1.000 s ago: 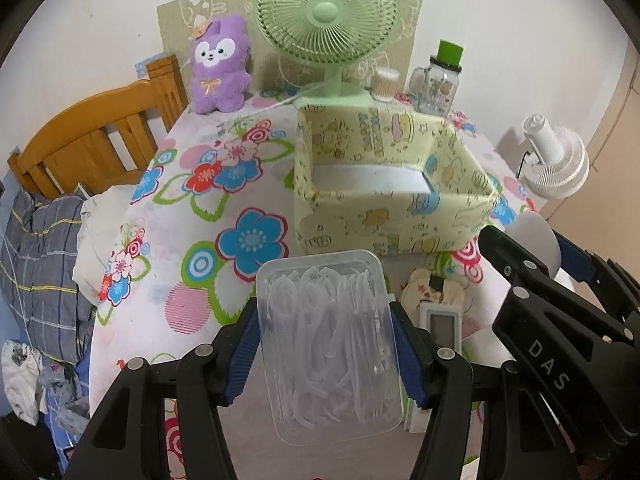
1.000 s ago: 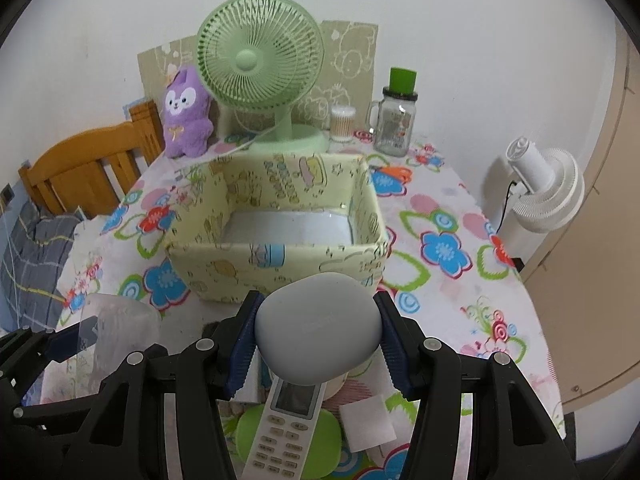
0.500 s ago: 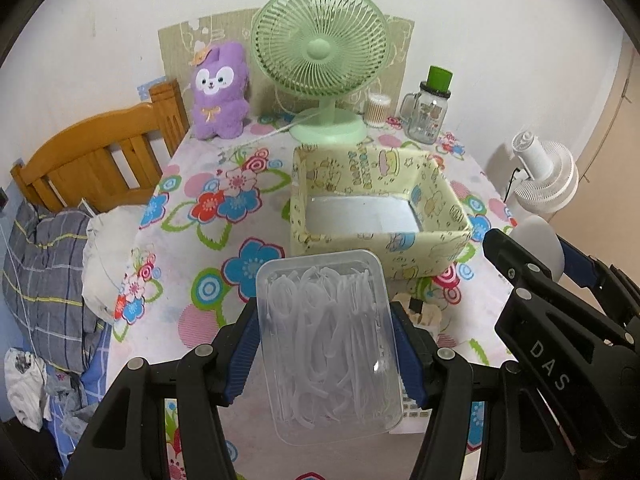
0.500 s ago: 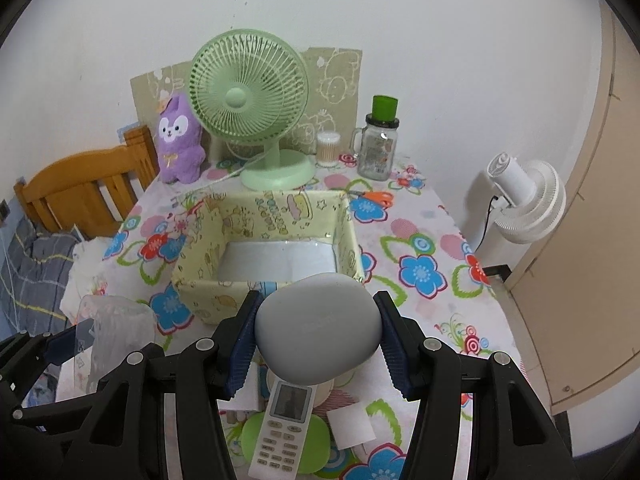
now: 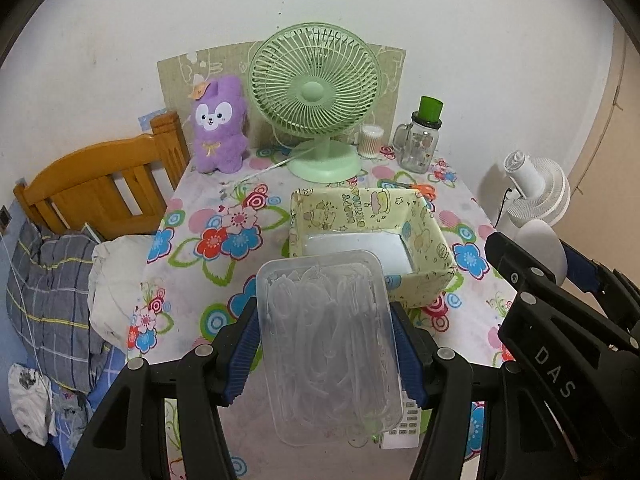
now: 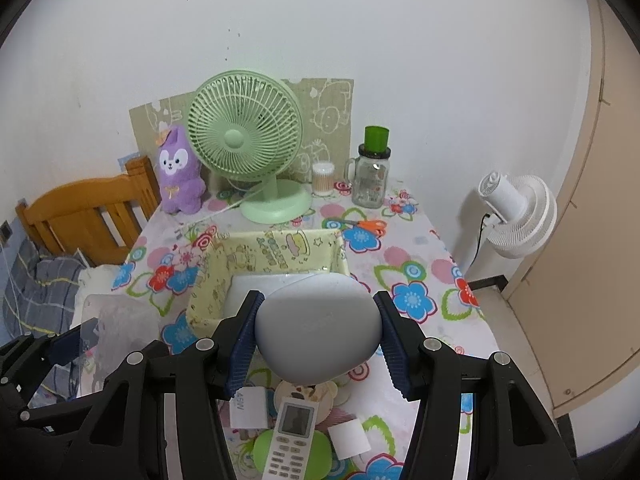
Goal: Organize rigid objects
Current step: 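Lift the floss-pick box and white puff and carry both over the fabric box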
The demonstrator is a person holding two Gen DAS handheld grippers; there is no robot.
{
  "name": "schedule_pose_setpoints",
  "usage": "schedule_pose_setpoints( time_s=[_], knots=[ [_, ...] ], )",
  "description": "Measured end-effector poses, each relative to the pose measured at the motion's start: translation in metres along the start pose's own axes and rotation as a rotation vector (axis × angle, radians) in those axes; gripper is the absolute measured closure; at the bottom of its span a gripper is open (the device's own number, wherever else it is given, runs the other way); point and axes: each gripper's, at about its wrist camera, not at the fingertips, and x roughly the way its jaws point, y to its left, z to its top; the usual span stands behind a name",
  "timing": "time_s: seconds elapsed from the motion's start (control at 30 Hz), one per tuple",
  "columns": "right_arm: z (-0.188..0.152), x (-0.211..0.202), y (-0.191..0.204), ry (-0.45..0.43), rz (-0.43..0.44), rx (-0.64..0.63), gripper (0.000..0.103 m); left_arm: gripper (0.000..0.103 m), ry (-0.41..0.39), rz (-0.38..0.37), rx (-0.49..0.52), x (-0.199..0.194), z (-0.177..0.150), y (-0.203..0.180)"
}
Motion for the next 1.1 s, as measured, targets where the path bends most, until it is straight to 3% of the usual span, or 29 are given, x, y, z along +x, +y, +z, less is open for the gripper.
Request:
schedule_pose_setpoints(
  time_s=[0.6, 1.1],
  knots=[
    [0.017, 0.012, -0.001, 0.028, -0.043, 0.055, 0.044, 0.04, -0.02, -0.034, 0.041, 0.011, 0.027, 0.005],
    [0.056, 0.061, -0.011, 0.041, 0.048, 0.002, 0.044, 0.04, -0.022, 0.025, -0.008, 0.047, 0.064, -0.008]
  ],
)
